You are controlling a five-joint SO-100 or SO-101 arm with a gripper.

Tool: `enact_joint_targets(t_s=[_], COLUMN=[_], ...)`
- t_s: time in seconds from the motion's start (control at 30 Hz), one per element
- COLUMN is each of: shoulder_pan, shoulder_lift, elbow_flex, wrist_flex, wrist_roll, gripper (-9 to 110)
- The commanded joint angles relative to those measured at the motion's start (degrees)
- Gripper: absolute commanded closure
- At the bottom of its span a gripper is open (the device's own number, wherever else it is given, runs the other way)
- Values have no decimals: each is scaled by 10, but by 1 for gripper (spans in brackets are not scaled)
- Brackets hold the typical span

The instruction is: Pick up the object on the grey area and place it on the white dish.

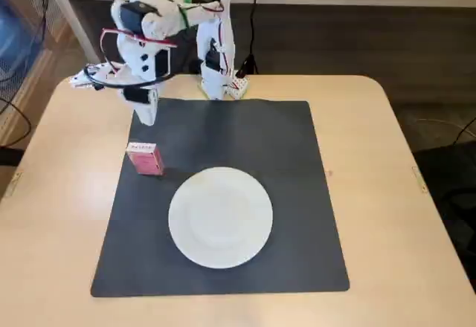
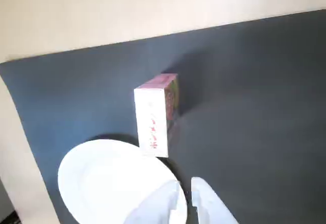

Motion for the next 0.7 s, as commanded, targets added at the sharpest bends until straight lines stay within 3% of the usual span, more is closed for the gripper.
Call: enact_joint_targets(t_s=[0.0,0.2,0.67], shoulder_pan=[24,33,-11], shoulder_lift=[3,-21,-111], elbow_flex=[-28,-22,-41], wrist_flex=[3,3,2], wrist_roll=[-25,-44,-41], gripper=[73,58,52])
